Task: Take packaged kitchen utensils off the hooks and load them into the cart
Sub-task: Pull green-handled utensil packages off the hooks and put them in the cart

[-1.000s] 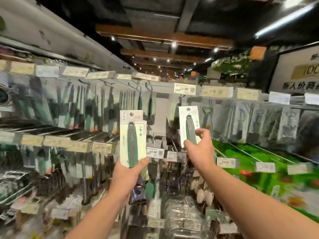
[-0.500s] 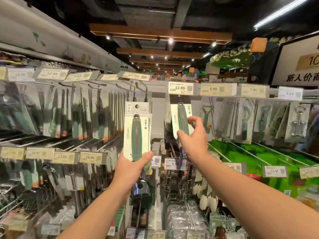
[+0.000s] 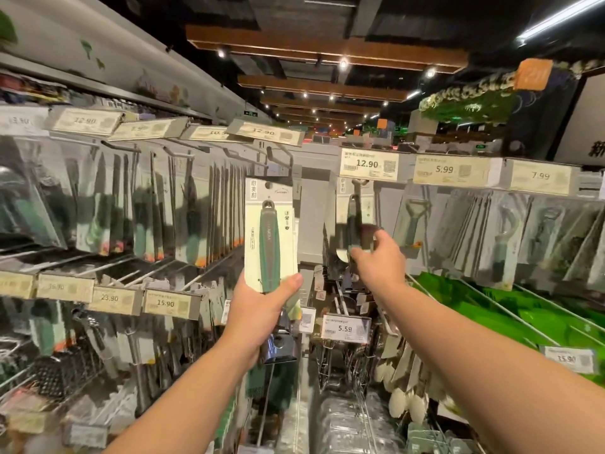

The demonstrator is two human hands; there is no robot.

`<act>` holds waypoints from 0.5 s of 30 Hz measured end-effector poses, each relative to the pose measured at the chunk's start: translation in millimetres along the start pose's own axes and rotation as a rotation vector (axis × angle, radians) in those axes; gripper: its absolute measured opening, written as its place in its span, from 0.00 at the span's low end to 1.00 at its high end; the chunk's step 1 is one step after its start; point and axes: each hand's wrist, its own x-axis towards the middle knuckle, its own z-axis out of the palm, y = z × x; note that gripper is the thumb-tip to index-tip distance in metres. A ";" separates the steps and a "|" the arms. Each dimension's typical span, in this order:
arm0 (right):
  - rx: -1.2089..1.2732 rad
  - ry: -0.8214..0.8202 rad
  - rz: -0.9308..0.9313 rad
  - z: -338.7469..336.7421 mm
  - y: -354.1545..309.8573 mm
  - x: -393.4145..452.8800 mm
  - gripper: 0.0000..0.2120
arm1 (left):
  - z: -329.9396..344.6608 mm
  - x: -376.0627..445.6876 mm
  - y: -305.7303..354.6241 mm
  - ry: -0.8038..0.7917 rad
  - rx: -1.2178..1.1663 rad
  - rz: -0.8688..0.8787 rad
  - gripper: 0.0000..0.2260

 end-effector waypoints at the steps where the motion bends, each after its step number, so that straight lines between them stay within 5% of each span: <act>1: 0.001 -0.007 0.024 0.3 1.7 4.4 0.24 | 2.1 3.0 2.0 0.009 0.003 0.000 0.24; 6: 0.043 -0.033 0.028 7.8 13.3 17.3 0.11 | 15.8 14.9 6.8 0.036 -0.009 0.020 0.22; 15: 0.032 -0.083 -0.028 9.2 16.6 26.3 0.16 | 30.8 18.7 11.6 0.055 -0.079 0.007 0.18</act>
